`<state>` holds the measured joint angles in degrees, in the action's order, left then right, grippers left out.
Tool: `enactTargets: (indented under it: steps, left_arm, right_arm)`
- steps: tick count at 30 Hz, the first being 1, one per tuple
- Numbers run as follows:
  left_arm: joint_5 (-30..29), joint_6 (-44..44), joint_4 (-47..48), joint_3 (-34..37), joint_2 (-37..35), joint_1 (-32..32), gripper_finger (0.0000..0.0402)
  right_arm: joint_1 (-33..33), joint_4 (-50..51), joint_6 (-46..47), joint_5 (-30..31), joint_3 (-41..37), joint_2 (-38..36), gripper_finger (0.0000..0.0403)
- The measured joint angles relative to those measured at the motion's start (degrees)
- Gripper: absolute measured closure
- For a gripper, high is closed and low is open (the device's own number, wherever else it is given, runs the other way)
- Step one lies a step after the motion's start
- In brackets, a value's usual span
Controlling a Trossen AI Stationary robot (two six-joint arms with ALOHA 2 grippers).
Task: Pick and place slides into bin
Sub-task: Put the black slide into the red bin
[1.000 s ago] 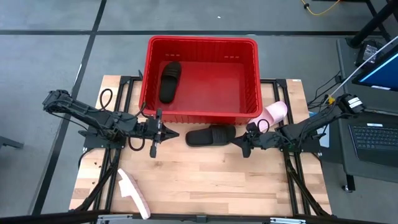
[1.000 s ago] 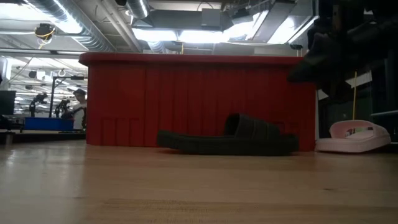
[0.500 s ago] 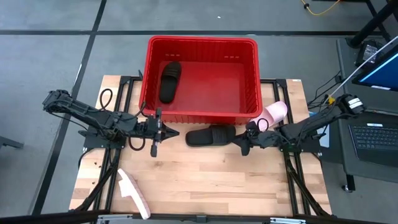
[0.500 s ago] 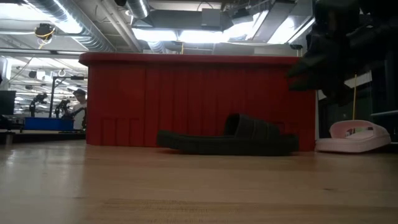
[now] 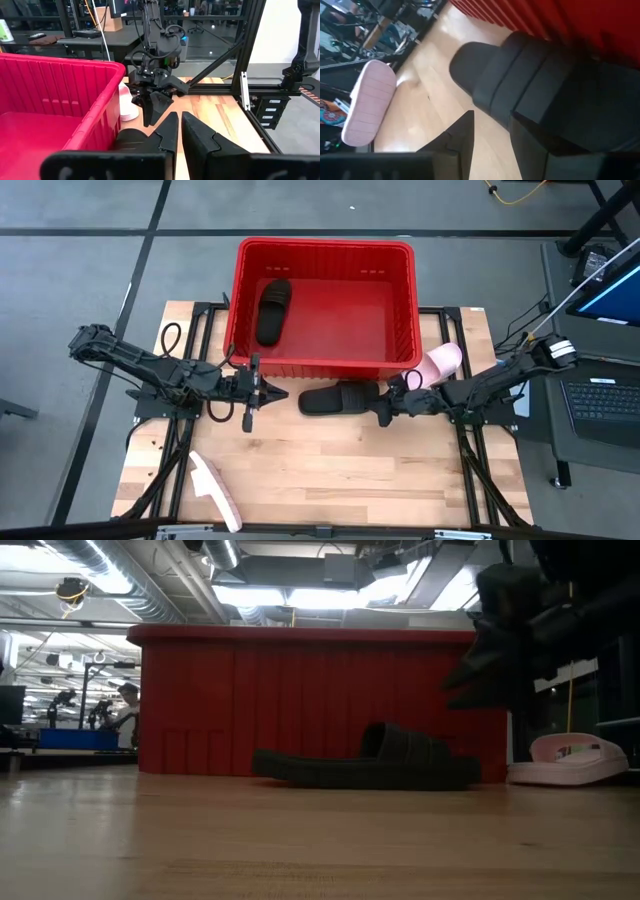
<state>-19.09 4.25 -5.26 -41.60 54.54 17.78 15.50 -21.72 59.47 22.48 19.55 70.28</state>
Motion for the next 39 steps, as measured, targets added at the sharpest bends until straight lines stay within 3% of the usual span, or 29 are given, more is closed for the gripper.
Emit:
enactTargets:
  steps: [15, 27, 39]
  left_arm:
    - [0.0, 0.0, 1.3, 0.0, 0.0, 0.0, 0.0368]
    - [0.0, 0.1, 1.3, 0.0, 0.0, 0.0, 0.0368]
    - [0.0, 0.1, 1.3, 0.0, 0.0, 0.0, 0.0368]
  right_arm:
    - [-2.6, -0.3, 1.7, -4.7, 0.0, 2.9, 0.0276]
    - [-2.6, 1.7, 0.2, -4.8, 0.0, 2.9, 0.0182]
    - [-2.6, 1.7, 0.5, -4.8, 0.0, 3.5, 0.0192]
